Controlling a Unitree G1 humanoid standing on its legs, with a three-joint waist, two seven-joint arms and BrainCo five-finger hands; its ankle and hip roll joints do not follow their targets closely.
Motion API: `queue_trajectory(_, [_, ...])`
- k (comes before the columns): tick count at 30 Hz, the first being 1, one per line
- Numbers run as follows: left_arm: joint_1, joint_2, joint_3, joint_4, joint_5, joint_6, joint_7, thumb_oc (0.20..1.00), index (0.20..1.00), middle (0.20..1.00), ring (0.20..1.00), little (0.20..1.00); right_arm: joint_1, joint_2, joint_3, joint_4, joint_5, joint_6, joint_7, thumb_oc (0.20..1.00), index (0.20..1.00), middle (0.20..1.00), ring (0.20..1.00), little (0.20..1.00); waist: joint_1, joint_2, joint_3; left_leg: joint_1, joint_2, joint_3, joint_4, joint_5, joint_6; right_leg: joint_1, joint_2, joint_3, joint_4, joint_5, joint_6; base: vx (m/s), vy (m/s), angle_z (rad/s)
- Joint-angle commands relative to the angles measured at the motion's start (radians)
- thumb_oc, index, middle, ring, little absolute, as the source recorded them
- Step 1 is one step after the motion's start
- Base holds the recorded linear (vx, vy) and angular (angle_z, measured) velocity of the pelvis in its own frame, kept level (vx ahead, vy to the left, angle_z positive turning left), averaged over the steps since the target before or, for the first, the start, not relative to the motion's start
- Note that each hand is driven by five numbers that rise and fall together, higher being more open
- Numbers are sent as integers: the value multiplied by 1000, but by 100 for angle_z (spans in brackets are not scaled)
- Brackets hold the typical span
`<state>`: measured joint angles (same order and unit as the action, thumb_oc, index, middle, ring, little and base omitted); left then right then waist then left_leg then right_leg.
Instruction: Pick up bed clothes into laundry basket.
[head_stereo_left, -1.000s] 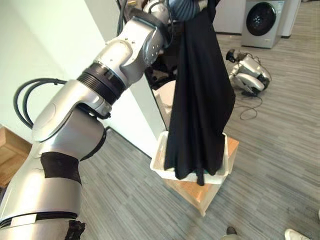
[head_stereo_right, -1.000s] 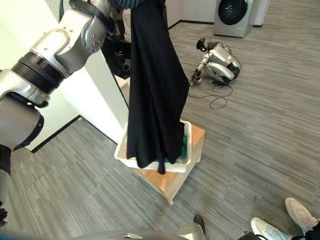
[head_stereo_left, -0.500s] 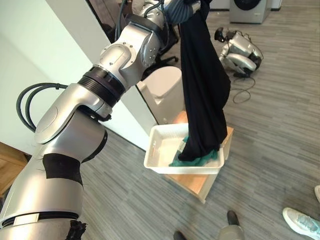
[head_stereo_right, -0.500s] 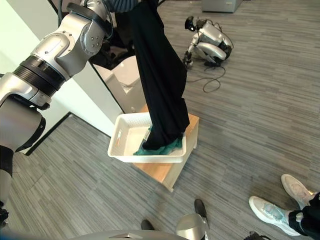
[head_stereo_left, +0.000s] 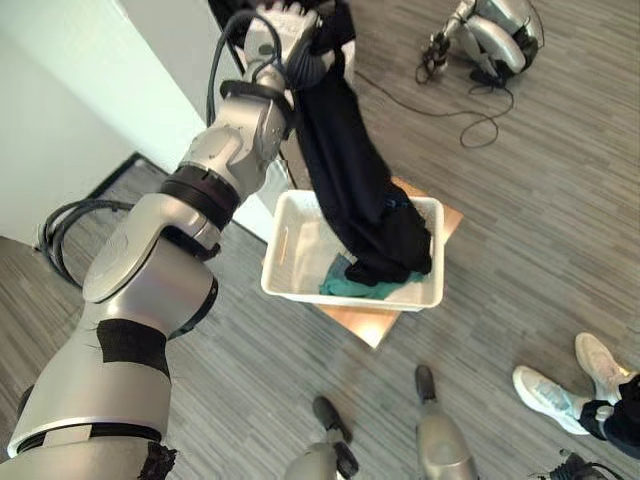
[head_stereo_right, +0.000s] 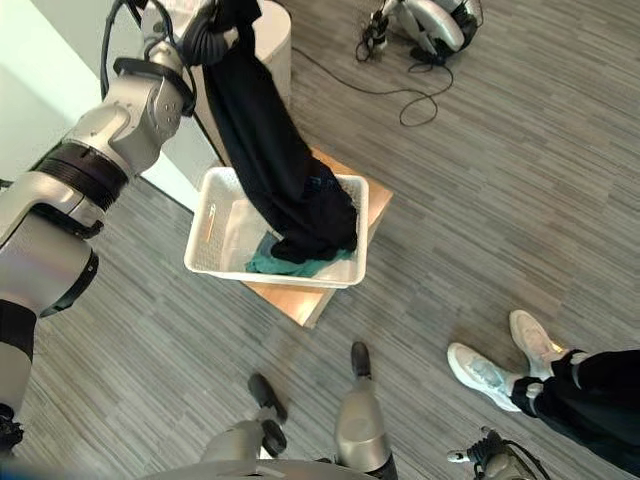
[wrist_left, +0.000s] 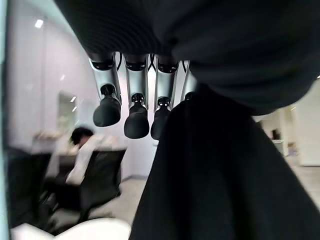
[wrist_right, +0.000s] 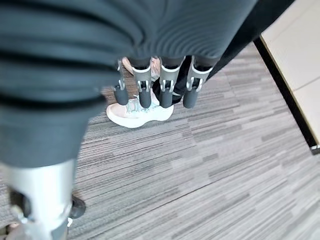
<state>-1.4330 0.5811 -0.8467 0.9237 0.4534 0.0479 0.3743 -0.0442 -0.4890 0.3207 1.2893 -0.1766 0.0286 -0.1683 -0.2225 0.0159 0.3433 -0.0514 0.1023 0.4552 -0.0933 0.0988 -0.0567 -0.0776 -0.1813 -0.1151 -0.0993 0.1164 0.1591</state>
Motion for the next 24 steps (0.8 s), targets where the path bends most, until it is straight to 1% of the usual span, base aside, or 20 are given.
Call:
queue_trajectory(1, [-92, -40, 119, 82, 7, 4, 17, 200, 200, 200, 200, 200, -5, -13, 13, 20, 18, 4, -19, 1000, 1000, 1000, 1000, 1000, 31, 8, 10, 22, 98, -17, 6, -96, -67, -23, -16, -56, 21, -47, 35, 15, -1, 7])
queue_trajectory(3, [-46, -66, 138, 52, -3, -6, 8, 200, 200, 200, 200, 200, -5, -8, 13, 22, 14, 6, -16, 1000, 1000, 1000, 1000, 1000, 40, 10, 2, 32, 97, -21, 6, -99, -67, -11, -17, -59, 20, -51, 33, 32, 3, 8])
queue_trajectory(5, [15, -82, 159, -21, -6, -17, -6, 200, 200, 200, 200, 200, -2, -2, 10, 24, 6, 11, -11, 1000, 1000, 1000, 1000, 1000, 51, 17, -14, 43, 94, -27, 6, -103, -66, 6, -16, -64, 18, -56, 31, 43, 7, 4])
queue_trajectory(9, [161, -102, 219, -234, -34, -43, -37, 200, 200, 200, 200, 200, 8, 17, -5, 29, -3, 24, -1, 1000, 1000, 1000, 1000, 1000, 81, 30, -55, 59, 89, -43, 6, -111, -65, 43, -17, -82, 13, -72, 26, 55, 6, 9])
queue_trajectory(11, [270, -135, 254, -338, -32, -50, -55, 200, 200, 200, 200, 200, 17, 40, -14, 29, -4, 31, 6, 1000, 1000, 1000, 1000, 1000, 97, 34, -78, 71, 84, -56, 6, -118, -63, 64, -20, -93, 12, -80, 23, 69, 0, 14])
queue_trajectory(14, [414, -199, 274, -399, -16, -58, -83, 200, 200, 200, 200, 200, 5, 67, -14, 27, -11, 46, 11, 1000, 1000, 1000, 1000, 1000, 113, 37, -102, 87, 78, -66, 6, -128, -59, 90, -20, -99, 12, -92, 18, 69, 14, 13])
queue_trajectory(16, [485, -249, 269, -377, -8, -62, -93, 200, 200, 200, 200, 200, -1, 75, -5, 23, -20, 49, 9, 1000, 1000, 1000, 1000, 1000, 114, 35, -113, 99, 76, -68, 6, -132, -57, 103, -19, -100, 12, -98, 16, 57, 22, 8])
queue_trajectory(19, [524, -313, 243, -307, 8, -58, -93, 200, 200, 200, 200, 200, 2, 82, 10, 12, -32, 47, 0, 1000, 1000, 1000, 1000, 1000, 107, 25, -118, 109, 77, -65, 6, -134, -57, 109, -15, -103, 12, -98, 14, 34, -10, 3])
queue_trajectory(20, [525, -357, 219, -251, 33, -50, -76, 200, 200, 200, 200, 200, 5, 79, 27, 4, -37, 43, -10, 1000, 1000, 1000, 1000, 1000, 96, 17, -108, 105, 79, -63, 6, -131, -58, 102, -12, -99, 12, -96, 15, 3, -31, 5])
queue_trajectory(22, [515, -377, 203, -221, 42, -50, -65, 200, 200, 200, 200, 200, -1, 72, 35, 0, -40, 41, -16, 1000, 1000, 1000, 1000, 1000, 92, 13, -100, 98, 81, -63, 6, -128, -59, 95, -11, -99, 12, -94, 16, -89, -38, 2])
queue_trajectory(23, [476, -416, 185, -168, 45, -41, -34, 200, 200, 200, 200, 200, -8, 58, 56, -11, -43, 37, -29, 1000, 1000, 1000, 1000, 1000, 77, -2, -62, 75, 87, -63, 6, -120, -61, 67, -7, -91, 12, -85, 18, -150, -45, -2])
queue_trajectory(24, [471, -418, 184, -163, 44, -42, -32, 200, 200, 200, 200, 200, -10, 58, 55, -11, -42, 37, -29, 1000, 1000, 1000, 1000, 1000, 77, -1, -61, 73, 87, -64, 6, -119, -61, 65, -7, -91, 12, -84, 17, -205, -57, -2])
